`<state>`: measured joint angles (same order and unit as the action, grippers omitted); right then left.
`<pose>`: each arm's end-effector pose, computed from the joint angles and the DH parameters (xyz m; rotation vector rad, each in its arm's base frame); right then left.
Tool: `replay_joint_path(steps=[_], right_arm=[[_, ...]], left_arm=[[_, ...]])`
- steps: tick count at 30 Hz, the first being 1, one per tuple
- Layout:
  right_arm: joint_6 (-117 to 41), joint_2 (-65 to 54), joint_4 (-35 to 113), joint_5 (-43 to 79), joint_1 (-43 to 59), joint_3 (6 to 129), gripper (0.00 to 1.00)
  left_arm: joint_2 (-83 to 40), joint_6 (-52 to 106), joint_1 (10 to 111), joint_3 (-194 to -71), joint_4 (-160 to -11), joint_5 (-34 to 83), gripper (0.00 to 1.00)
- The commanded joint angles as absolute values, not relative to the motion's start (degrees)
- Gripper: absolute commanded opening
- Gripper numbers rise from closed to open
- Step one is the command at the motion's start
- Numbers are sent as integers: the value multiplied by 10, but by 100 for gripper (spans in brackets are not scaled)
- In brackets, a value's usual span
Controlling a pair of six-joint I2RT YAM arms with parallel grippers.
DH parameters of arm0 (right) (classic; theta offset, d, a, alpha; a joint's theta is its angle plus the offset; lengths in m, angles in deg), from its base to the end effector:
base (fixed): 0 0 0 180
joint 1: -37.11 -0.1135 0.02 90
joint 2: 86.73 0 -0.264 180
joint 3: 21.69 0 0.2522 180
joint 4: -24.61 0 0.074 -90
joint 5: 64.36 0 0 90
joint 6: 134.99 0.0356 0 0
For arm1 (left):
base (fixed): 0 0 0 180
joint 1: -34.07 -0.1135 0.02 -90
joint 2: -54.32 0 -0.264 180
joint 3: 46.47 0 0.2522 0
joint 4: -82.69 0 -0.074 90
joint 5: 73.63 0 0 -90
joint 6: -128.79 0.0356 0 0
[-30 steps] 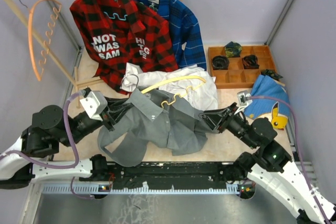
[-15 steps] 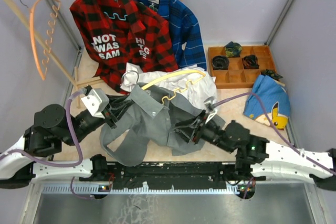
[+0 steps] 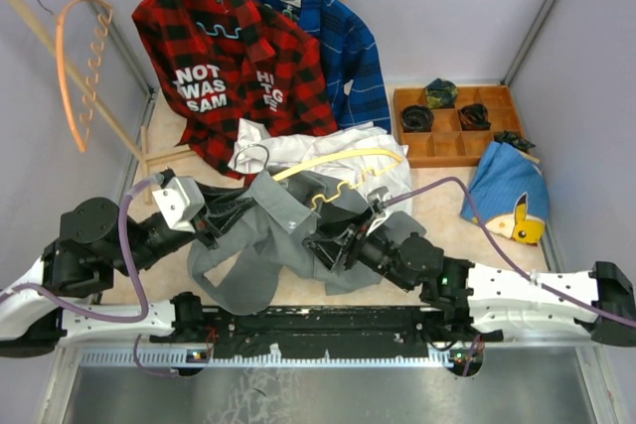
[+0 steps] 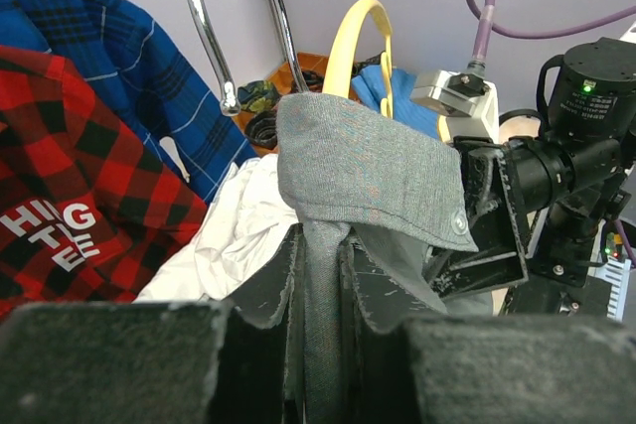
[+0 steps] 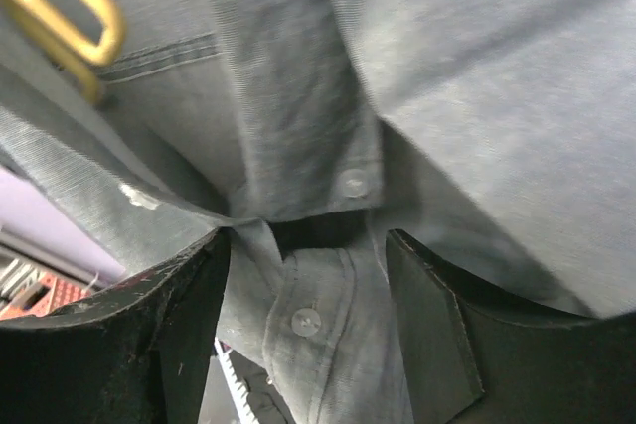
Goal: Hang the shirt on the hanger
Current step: Hang the shirt on the hanger.
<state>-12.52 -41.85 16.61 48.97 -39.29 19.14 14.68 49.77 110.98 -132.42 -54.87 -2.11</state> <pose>0.0586 0.1823 0.2893 -0.2696 1.6124 1.1995 0.0333 -0.0933 0.4716 0.8656 1.2799 -0.6784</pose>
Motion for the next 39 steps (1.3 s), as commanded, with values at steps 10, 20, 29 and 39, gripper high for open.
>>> replay_joint_path(steps=[10,20,29,39], right_arm=[[-218,-341,221,494,-502,266,81],[-174,-567,224,579,-505,145,82],[-115,-614,204,659,-504,169,57],[-106,-498,85,649,-504,216,49]], left_arm=[[172,504,1112,-1340,-593,-20,0],[189,496,1113,-1341,-576,-2,0],[172,490,1113,-1335,-571,40,0],[159,493,1112,-1327,-583,41,0]])
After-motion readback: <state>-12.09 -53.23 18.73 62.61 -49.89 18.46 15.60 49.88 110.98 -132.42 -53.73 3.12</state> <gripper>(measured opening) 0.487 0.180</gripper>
